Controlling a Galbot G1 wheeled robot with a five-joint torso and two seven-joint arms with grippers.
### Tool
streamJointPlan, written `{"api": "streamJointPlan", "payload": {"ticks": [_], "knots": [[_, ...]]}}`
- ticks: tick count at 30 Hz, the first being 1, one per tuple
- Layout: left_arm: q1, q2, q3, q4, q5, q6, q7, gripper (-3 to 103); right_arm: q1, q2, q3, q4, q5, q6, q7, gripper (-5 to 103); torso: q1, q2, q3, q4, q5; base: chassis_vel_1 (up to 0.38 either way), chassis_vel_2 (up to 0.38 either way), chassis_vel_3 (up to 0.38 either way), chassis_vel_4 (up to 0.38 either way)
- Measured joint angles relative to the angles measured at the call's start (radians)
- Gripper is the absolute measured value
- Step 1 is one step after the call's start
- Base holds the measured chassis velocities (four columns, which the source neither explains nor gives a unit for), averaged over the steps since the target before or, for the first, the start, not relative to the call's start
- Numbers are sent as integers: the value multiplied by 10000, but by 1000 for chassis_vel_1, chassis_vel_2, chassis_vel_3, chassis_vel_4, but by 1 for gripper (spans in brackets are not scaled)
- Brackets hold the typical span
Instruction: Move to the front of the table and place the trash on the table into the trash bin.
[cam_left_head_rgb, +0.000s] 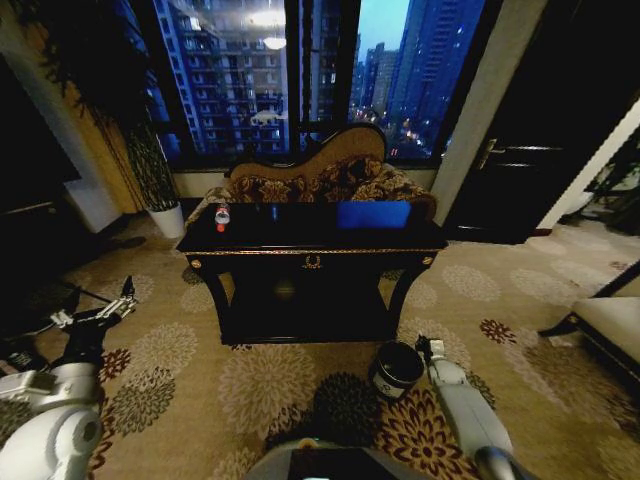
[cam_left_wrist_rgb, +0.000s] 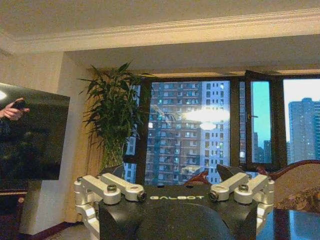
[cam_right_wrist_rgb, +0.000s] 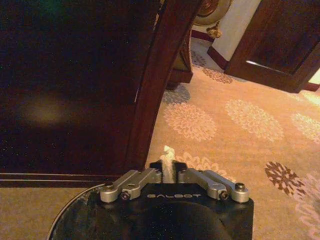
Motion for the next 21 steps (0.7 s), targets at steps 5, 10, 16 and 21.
{"api": "streamJointPlan", "payload": {"ticks": [5, 10, 16, 21], "knots": [[6, 37, -25, 121, -7, -70, 28, 100, -278, 44, 93, 442, -170, -35, 0, 33, -1, 0, -1, 0, 0, 0, 0, 0, 0], [-24, 36, -12, 158, -6, -74, 29, 100, -248, 49, 86, 550, -273, -24, 0, 48, 0, 0, 0, 0, 0, 0, 0, 0, 0], [-31, 58, -14, 174, -5, -75, 25, 100, -174, 51, 34, 538, -246, -13, -1, 71, -1, 0, 0, 1, -1, 0, 0, 0, 0], [-75, 47, 15, 213, 11, -75, 21, 100, -418, 57, 44, 1308, 297, 211, 0, 91, 0, 0, 0, 2, 0, 0, 0, 0, 0]]}}
